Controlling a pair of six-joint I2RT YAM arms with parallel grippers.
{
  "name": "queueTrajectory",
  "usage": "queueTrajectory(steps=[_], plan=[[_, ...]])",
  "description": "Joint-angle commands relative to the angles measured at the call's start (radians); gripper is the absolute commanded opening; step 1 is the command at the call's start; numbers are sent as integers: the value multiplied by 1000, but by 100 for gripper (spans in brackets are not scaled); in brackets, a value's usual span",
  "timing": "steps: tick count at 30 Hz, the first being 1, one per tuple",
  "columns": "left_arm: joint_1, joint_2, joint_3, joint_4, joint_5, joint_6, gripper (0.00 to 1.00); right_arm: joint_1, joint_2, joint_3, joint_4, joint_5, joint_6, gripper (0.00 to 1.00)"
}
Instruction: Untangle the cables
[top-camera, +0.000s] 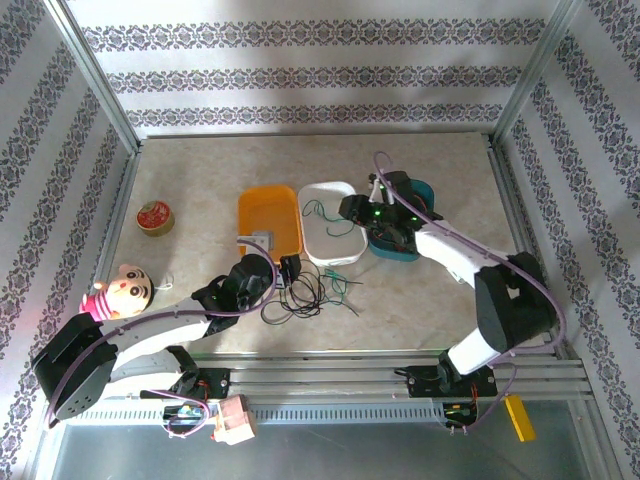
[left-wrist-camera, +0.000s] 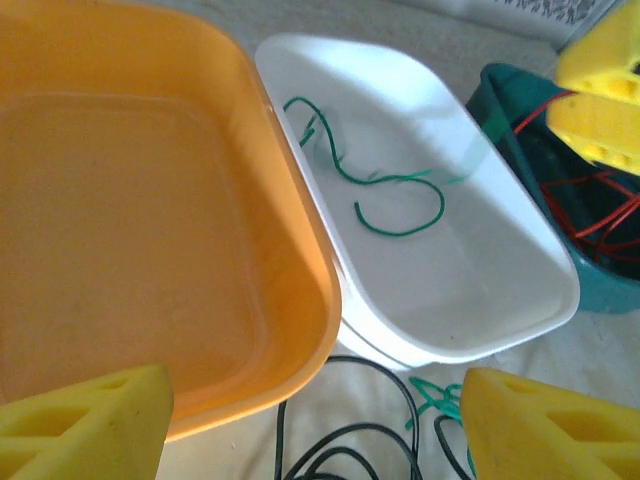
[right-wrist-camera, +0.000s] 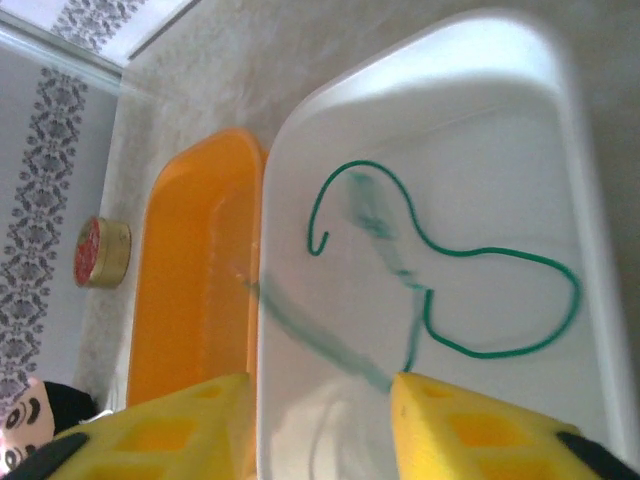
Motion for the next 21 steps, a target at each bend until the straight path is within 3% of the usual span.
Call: queueTrajectory(steps=[1,10,15,21], plan=[[-4,13,46,-56,39,36,76,34,-10,3,-49,36,-18,46],[-13,113,101,-75,62,72,76,184,-177,-86,-363,140,-257,46],[-15,171,118,-60,47,44,76,270,-190,-128,-523,71,-402,42],[-16,184,106,-67,-16,-9,76,316,-118,-146,-546,-8,-427,39]])
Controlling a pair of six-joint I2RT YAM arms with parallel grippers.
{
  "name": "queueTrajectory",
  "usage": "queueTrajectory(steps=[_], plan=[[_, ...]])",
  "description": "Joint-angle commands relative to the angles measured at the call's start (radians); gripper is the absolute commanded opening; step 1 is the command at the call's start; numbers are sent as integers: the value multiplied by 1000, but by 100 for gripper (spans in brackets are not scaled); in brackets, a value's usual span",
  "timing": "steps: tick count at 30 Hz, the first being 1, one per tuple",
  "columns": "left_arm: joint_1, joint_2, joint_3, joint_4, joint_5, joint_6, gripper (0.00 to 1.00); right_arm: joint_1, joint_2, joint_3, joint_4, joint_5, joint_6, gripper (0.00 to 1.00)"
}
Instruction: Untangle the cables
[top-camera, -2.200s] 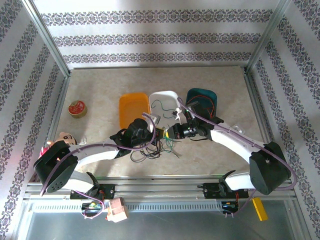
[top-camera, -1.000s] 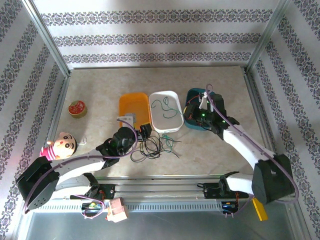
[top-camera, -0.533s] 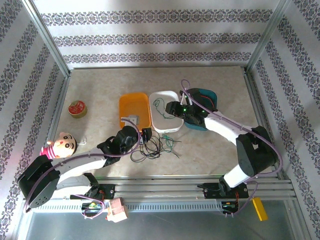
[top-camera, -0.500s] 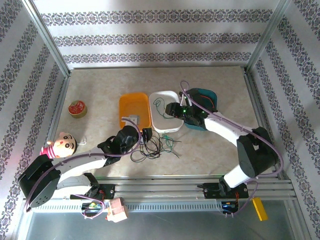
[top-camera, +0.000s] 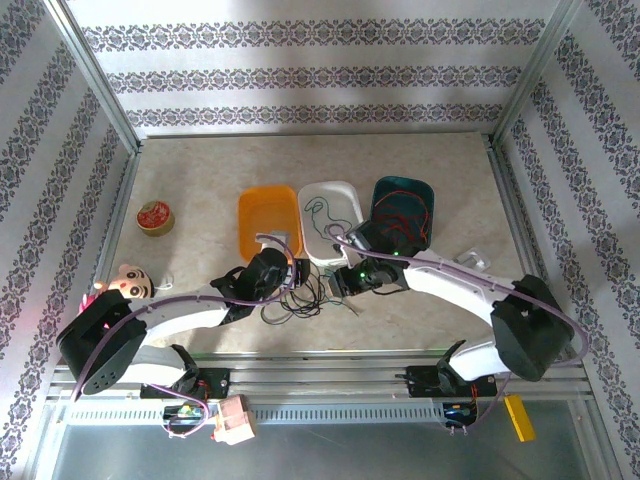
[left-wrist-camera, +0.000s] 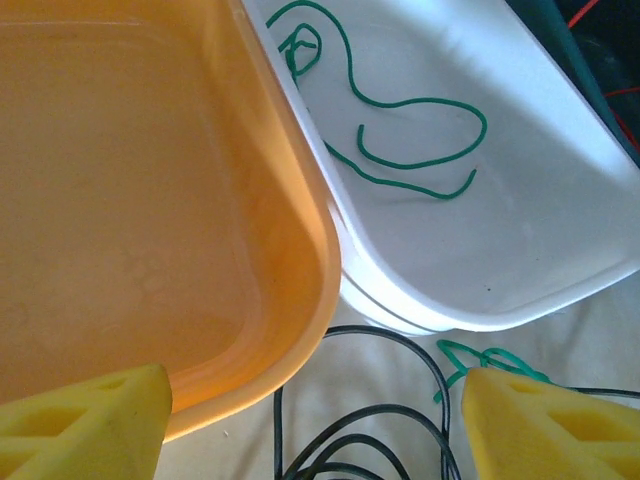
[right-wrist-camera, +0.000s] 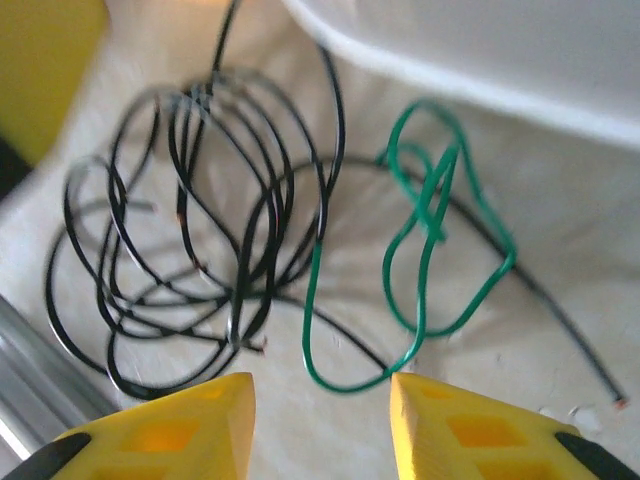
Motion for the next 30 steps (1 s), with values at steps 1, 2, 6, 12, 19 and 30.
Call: queueTrajectory(steps=[1,2,6,12,19,30], plan=[[-9,-3,6,-17,-51,-42,76,22,51,-1,-53,-46,-63,39],[-9,-6,-2,-14,-51,-47,76,32,72,9,-52,-46,-70,38],[-9,-26,-20,-16,-48,-69,76,67,159,63,-52,-41,-94,38],[-11,-60,-46,-20,-52,-89,76,72,259,120,-52,7,-111,37],[-15,-64,-50,-15,-29,-81,76,74,283,126,-42,22,-109,18],[-22,-57,-60,166,179,15,76,-49,-55,-8,26,-183,-56,4]])
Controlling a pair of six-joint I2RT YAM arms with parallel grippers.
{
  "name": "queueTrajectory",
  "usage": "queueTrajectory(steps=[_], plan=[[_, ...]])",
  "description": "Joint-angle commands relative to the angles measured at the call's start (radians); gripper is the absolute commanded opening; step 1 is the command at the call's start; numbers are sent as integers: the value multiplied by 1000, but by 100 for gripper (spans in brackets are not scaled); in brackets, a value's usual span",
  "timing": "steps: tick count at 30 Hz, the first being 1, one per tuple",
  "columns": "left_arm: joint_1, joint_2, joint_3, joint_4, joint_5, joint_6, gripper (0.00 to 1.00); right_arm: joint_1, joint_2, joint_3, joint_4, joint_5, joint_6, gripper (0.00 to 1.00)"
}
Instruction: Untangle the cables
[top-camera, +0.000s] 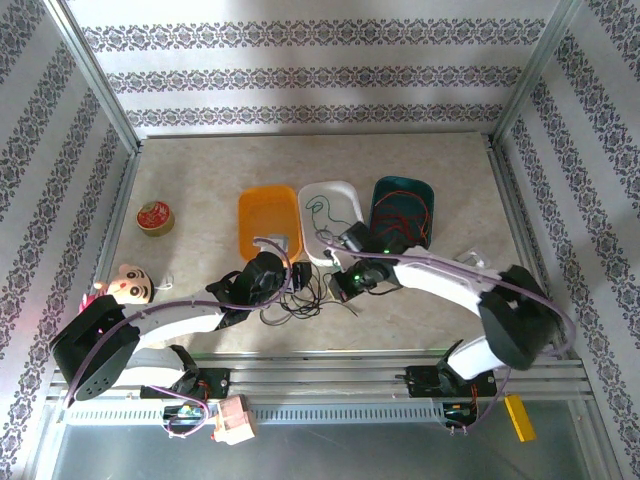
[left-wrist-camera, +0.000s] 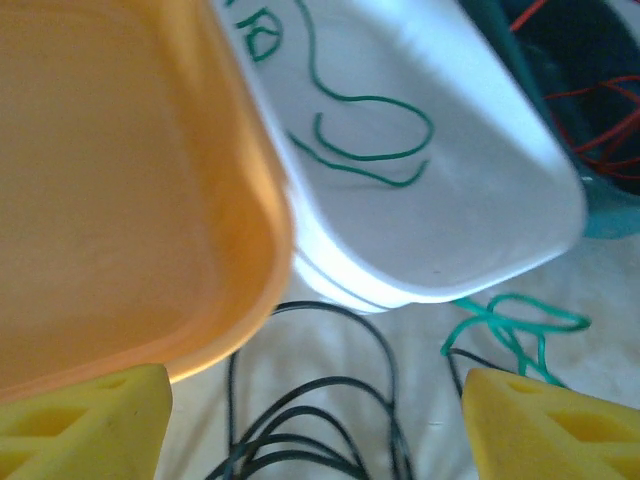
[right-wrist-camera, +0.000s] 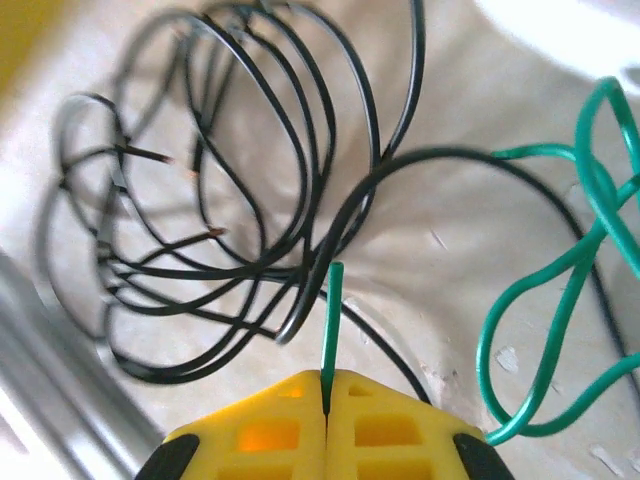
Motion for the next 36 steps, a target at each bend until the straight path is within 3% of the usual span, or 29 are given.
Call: queueTrajectory(steps=[1,6,12,26,36], plan=[[-12,-18,-17,134,112,67,76,-83,-112,-46,43,-164,54,4],[-12,-30,-5,191,221,121,75,-251,-212,-107,225,-386,230,4],[-14,-14,12,215,293,142,72,-321,-228,-120,429,-566,412,4],[-25,66,69,290,441,193,73,-323,-236,-134,532,-581,557,3],[-46,184,77,507,398,161,75,-323,-198,-150,738,-568,770,2]])
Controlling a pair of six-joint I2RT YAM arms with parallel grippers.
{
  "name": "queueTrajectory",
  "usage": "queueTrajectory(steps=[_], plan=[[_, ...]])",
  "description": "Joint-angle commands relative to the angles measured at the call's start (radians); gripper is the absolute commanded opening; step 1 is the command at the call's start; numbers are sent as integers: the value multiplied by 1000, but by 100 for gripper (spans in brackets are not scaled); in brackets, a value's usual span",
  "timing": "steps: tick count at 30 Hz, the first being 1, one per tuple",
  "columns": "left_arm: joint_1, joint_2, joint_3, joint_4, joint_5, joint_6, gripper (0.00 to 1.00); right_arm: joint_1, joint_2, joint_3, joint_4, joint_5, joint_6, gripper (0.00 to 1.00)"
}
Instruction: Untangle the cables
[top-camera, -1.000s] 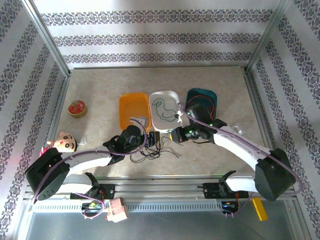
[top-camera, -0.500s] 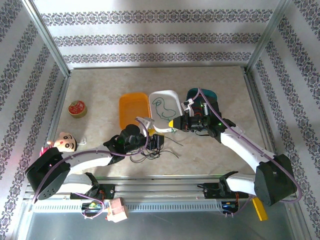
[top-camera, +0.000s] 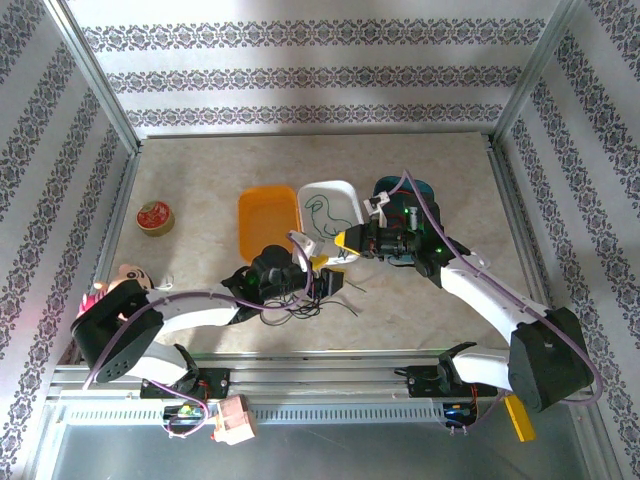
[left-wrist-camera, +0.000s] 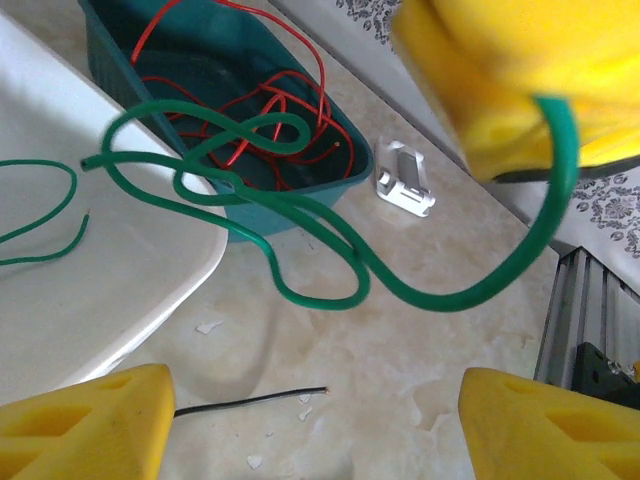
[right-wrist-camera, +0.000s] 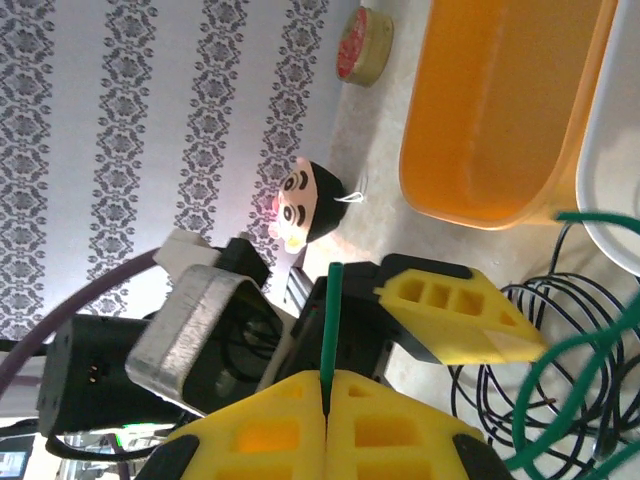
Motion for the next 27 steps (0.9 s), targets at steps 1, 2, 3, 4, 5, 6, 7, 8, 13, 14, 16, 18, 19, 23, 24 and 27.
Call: queueTrajectory(steps=[1,2,3,4,5,6,7,8,13,14,16,18,19,23,24,27], plan=[[-16,47,13,184,-36,-21,75,-5,18,-13,158,-10,126,1],[-17,58,11,206,-58,-27,74,-5,21,-14,179,-11,147,1],[-19,68,6,233,-85,-32,74,-4,22,-14,196,-9,166,1],[-19,74,3,259,-102,-33,74,-3,24,-14,207,-9,182,1],[-19,76,1,270,-117,-34,73,0,23,-15,212,-7,191,1],[-19,77,2,274,-130,-29,72,4,22,-19,220,-4,200,0],[-20,75,7,265,-145,-17,71,7,20,-22,228,-6,209,0],[-20,71,12,254,-159,-7,70,12,18,-25,232,-7,214,0],[-21,70,39,212,-185,33,54,20,9,-53,281,-5,255,0],[-21,76,43,211,-185,36,52,20,8,-57,301,-5,269,0],[-21,93,41,229,-189,25,41,20,3,-59,322,-6,284,0],[-20,104,37,241,-197,12,32,20,-3,-59,322,-6,287,0],[-21,107,31,256,-199,7,29,20,-7,-60,322,-5,289,0],[-22,88,12,255,-226,-3,7,6,-22,-71,322,9,292,0],[-20,75,5,241,-232,-1,1,-5,-30,-76,323,20,292,0],[-20,26,-27,202,-247,4,0,-56,-70,-95,323,72,295,0]])
